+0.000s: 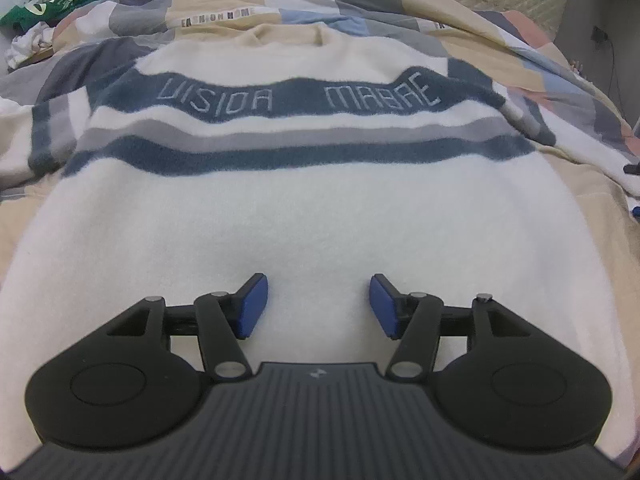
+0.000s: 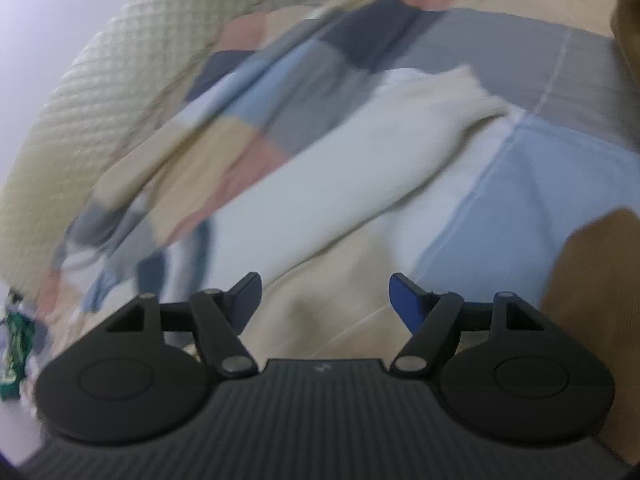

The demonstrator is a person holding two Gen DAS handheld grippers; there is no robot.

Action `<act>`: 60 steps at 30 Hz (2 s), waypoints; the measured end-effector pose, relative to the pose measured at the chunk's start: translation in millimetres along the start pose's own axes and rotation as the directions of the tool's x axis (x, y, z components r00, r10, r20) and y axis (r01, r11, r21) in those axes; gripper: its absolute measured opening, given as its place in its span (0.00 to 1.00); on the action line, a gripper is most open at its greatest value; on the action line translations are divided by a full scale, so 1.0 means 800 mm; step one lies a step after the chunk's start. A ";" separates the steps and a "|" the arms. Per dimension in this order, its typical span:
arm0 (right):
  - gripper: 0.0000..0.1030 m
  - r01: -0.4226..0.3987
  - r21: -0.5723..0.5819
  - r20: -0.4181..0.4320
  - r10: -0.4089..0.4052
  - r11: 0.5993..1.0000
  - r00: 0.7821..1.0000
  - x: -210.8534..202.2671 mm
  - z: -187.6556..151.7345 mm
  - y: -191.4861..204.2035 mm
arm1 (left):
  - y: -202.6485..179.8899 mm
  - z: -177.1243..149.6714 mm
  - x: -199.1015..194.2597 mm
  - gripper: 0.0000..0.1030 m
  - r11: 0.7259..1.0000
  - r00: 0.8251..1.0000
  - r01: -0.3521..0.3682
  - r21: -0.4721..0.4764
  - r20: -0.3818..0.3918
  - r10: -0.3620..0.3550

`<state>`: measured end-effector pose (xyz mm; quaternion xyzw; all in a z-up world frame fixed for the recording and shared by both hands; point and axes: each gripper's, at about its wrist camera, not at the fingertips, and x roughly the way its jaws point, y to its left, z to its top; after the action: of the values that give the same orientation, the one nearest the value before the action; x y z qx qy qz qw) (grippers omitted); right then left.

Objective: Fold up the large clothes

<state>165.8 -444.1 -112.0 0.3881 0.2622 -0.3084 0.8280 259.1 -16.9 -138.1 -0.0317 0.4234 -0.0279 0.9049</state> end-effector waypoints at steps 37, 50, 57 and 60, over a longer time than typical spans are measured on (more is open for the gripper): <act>0.08 0.080 -0.312 0.400 0.055 0.947 0.915 0.016 0.200 0.044 | 0.016 0.013 0.010 0.67 0.997 1.000 -0.011 -0.079 -0.002 0.011; 0.09 -0.024 -0.765 0.326 0.418 0.644 0.848 -0.175 0.084 0.303 | 0.095 0.041 -0.072 0.67 0.967 0.986 0.032 -0.253 0.168 0.012; 0.09 -0.067 -0.899 0.191 0.524 0.433 0.830 -0.233 -0.062 0.371 | 0.147 0.039 -0.113 0.67 0.928 0.973 0.129 -0.349 0.225 -0.050; 0.09 -0.088 -0.935 0.121 0.541 0.344 0.832 -0.243 -0.131 0.383 | 0.164 0.038 -0.122 0.67 0.917 0.971 0.152 -0.367 0.230 -0.069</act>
<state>233.8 -144.1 107.3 -0.1502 0.1217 -0.0210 0.9809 223.4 122.3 -54.8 -0.2344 0.3191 0.0073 0.9183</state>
